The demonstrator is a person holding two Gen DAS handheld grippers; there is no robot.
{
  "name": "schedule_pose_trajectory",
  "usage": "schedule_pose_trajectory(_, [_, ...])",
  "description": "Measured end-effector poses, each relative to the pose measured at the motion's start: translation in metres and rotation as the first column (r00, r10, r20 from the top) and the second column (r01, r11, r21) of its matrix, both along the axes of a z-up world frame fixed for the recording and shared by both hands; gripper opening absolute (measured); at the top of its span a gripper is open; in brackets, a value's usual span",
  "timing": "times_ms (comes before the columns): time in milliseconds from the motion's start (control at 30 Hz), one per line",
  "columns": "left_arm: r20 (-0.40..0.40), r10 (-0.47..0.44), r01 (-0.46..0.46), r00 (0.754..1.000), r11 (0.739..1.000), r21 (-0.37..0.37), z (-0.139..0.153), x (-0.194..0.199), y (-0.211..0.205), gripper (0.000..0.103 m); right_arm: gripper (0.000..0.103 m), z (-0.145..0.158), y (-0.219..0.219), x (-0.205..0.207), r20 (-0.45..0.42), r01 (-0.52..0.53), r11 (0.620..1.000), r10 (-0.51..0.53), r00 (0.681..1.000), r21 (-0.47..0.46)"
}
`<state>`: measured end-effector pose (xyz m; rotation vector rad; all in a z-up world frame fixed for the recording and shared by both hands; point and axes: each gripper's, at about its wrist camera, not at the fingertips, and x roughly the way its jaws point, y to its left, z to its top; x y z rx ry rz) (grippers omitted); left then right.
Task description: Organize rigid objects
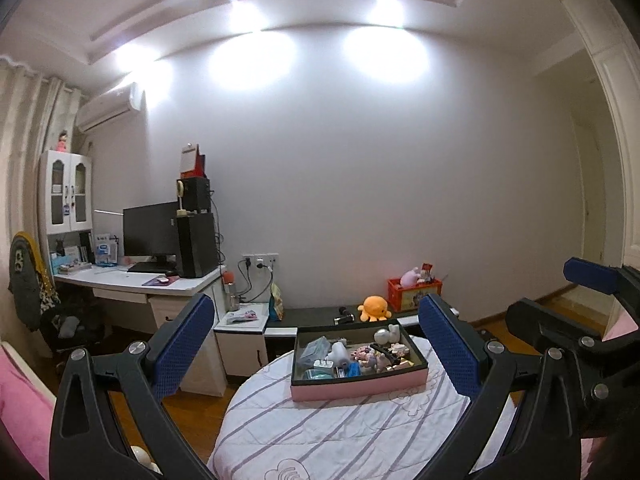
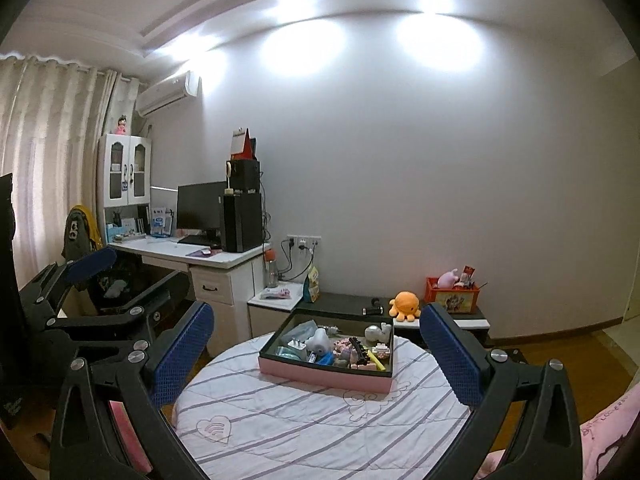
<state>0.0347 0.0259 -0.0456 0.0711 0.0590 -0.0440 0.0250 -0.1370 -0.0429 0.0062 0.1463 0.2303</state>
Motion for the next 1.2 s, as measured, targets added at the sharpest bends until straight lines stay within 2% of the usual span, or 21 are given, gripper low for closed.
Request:
schedule_pose_trajectory(433, [0.048, 0.05, -0.052, 0.998, 0.998, 0.046, 0.01, -0.033, 0.0, 0.103, 0.103, 0.008, 0.004, -0.029, 0.047, 0.006, 1.0, -0.006, 0.999, 0.0])
schedule_pose_trajectory(933, [0.077, 0.003, -0.005, 0.997, 1.0, 0.017, 0.012, -0.044, 0.0, 0.103, 0.103, 0.008, 0.004, -0.04, 0.075, 0.023, 1.0, -0.022, 0.997, 0.001])
schedule_pose_trajectory(1200, [0.072, 0.014, -0.017, 0.997, 0.999, 0.039, 0.012, -0.045, -0.004, 0.103, 0.103, 0.006, 0.002, -0.041, 0.069, 0.022, 1.0, -0.022, 0.997, 0.004])
